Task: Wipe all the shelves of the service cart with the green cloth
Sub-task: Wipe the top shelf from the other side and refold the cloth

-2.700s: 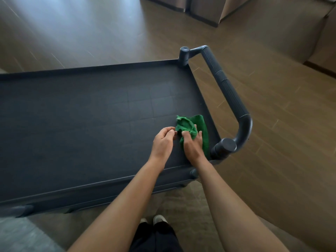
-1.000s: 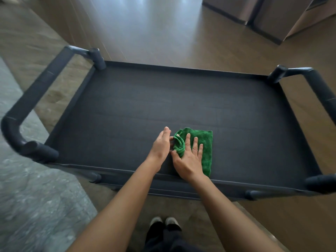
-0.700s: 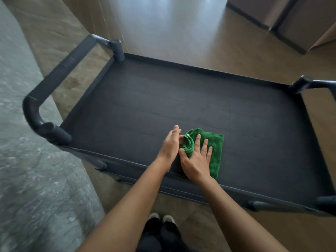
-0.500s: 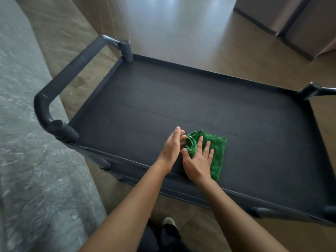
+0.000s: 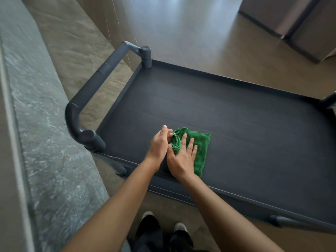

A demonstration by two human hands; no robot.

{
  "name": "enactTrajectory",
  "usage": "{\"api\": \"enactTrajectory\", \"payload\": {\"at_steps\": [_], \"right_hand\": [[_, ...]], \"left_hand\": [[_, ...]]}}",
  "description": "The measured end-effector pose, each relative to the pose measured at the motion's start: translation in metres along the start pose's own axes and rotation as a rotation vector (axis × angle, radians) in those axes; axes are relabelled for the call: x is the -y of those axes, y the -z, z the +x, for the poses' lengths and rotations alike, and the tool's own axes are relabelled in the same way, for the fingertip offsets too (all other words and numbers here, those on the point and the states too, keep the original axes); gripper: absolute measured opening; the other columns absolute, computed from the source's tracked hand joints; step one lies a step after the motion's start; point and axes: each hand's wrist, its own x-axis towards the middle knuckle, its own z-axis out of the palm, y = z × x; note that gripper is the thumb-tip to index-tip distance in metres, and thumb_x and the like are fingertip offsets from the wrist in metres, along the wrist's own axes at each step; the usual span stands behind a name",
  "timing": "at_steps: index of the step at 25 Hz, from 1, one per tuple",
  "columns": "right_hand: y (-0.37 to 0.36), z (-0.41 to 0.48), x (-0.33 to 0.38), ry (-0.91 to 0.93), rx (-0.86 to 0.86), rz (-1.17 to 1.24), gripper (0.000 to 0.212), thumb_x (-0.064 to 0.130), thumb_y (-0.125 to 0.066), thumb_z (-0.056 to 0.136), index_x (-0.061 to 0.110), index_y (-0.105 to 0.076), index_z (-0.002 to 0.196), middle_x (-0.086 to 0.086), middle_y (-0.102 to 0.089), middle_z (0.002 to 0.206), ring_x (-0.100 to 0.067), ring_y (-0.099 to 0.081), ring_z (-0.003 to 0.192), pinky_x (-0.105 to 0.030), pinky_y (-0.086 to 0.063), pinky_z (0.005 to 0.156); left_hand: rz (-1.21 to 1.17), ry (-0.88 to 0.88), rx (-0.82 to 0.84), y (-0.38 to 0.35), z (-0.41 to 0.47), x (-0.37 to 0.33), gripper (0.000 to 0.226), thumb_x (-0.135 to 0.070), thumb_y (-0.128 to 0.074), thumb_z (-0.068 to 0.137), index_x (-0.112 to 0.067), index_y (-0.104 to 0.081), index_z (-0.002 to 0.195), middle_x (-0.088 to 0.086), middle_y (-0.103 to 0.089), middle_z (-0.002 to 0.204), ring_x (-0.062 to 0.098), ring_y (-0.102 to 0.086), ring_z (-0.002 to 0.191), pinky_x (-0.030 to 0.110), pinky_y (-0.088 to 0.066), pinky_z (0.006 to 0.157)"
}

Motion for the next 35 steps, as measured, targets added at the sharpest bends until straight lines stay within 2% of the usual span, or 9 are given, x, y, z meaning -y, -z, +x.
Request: {"api": "enactTrajectory", "payload": {"at_steps": [5, 18, 21, 23, 24, 26, 29, 31, 35], "right_hand": [[-0.043, 0.007, 0.049, 0.062, 0.097, 0.011, 0.076, 0.045, -0.037, 0.096, 0.019, 0.008, 0.151, -0.001, 0.016, 0.158, -0.015, 0.027, 0.141, -0.033, 0.02, 0.113], [-0.097, 0.023, 0.115, 0.003, 0.296, 0.31, 0.063, 0.037, -0.039, 0.1, 0.027, -0.004, 0.151, 0.001, 0.015, 0.158, -0.017, 0.018, 0.144, -0.037, 0.003, 0.118], [-0.103, 0.027, 0.129, 0.018, 0.366, 0.473, 0.05, 0.027, -0.035, 0.102, 0.013, -0.023, 0.149, -0.009, -0.014, 0.157, -0.025, -0.014, 0.144, -0.039, -0.016, 0.117], [-0.102, 0.026, 0.139, 0.016, 0.38, 0.636, 0.028, 0.016, -0.036, 0.102, 0.007, -0.049, 0.126, -0.01, -0.051, 0.124, -0.015, -0.052, 0.11, -0.025, -0.045, 0.091], [-0.101, 0.026, 0.147, -0.016, 0.387, 0.714, 0.018, 0.012, -0.036, 0.102, 0.012, -0.054, 0.105, -0.004, -0.055, 0.103, -0.005, -0.054, 0.09, -0.015, -0.044, 0.076], [-0.1, 0.029, 0.153, -0.039, 0.408, 0.871, 0.024, 0.016, -0.037, 0.101, 0.023, -0.05, 0.082, 0.008, -0.054, 0.079, 0.002, -0.052, 0.073, -0.01, -0.041, 0.063], [-0.084, 0.032, 0.154, -0.197, 0.425, 1.202, 0.031, 0.032, -0.041, 0.095, 0.02, -0.065, 0.078, 0.007, -0.068, 0.071, -0.009, -0.064, 0.07, -0.02, -0.05, 0.061], [-0.07, 0.038, 0.146, -0.284, 0.422, 1.348, 0.038, 0.041, -0.043, 0.09, 0.015, -0.071, 0.087, -0.002, -0.072, 0.079, -0.016, -0.069, 0.073, -0.025, -0.054, 0.065], [-0.034, 0.04, 0.132, -0.296, 0.459, 1.436, 0.071, 0.062, -0.037, 0.087, 0.005, -0.062, 0.121, -0.017, -0.069, 0.107, -0.028, -0.068, 0.092, -0.035, -0.055, 0.078]], "left_hand": [[0.001, -0.014, -0.179, 0.058, 0.016, -0.007, 0.04, -0.031, -0.029, 0.104, -0.009, -0.063, 0.106, 0.011, -0.064, 0.117, 0.024, -0.058, 0.113, 0.04, -0.043, 0.103], [0.032, -0.122, -0.402, 0.111, 0.025, -0.034, 0.036, -0.024, -0.032, 0.102, -0.011, -0.065, 0.102, 0.008, -0.066, 0.114, 0.021, -0.058, 0.107, 0.034, -0.043, 0.098], [0.141, -0.219, -0.449, 0.113, 0.027, -0.04, 0.035, -0.021, -0.033, 0.102, -0.007, -0.064, 0.107, 0.007, -0.065, 0.111, 0.019, -0.057, 0.103, 0.02, -0.038, 0.084], [0.164, -0.255, -0.473, 0.116, 0.029, -0.043, 0.036, -0.022, -0.032, 0.102, -0.01, -0.065, 0.109, 0.003, -0.065, 0.111, 0.012, -0.055, 0.1, 0.012, -0.034, 0.078], [0.174, -0.27, -0.487, 0.117, 0.029, -0.043, 0.037, -0.023, -0.031, 0.102, -0.012, -0.066, 0.11, 0.002, -0.066, 0.112, 0.011, -0.055, 0.101, 0.01, -0.033, 0.077], [0.168, -0.278, -0.5, 0.121, 0.032, -0.044, 0.038, -0.024, -0.031, 0.102, -0.012, -0.066, 0.112, 0.002, -0.066, 0.115, 0.013, -0.057, 0.107, 0.01, -0.034, 0.08], [0.051, -0.26, -0.423, 0.121, 0.034, -0.045, 0.035, -0.024, -0.035, 0.101, -0.015, -0.068, 0.109, -0.001, -0.068, 0.108, 0.013, -0.061, 0.106, 0.015, -0.044, 0.083], [-0.056, -0.281, -0.363, 0.115, 0.031, -0.045, 0.033, -0.024, -0.036, 0.1, -0.017, -0.069, 0.105, -0.002, -0.069, 0.105, 0.01, -0.064, 0.102, 0.021, -0.049, 0.087], [-0.06, -0.419, -0.617, 0.103, 0.022, -0.051, 0.03, -0.022, -0.039, 0.089, -0.021, -0.069, 0.09, -0.011, -0.069, 0.084, 0.007, -0.066, 0.08, 0.023, -0.053, 0.073]]}}
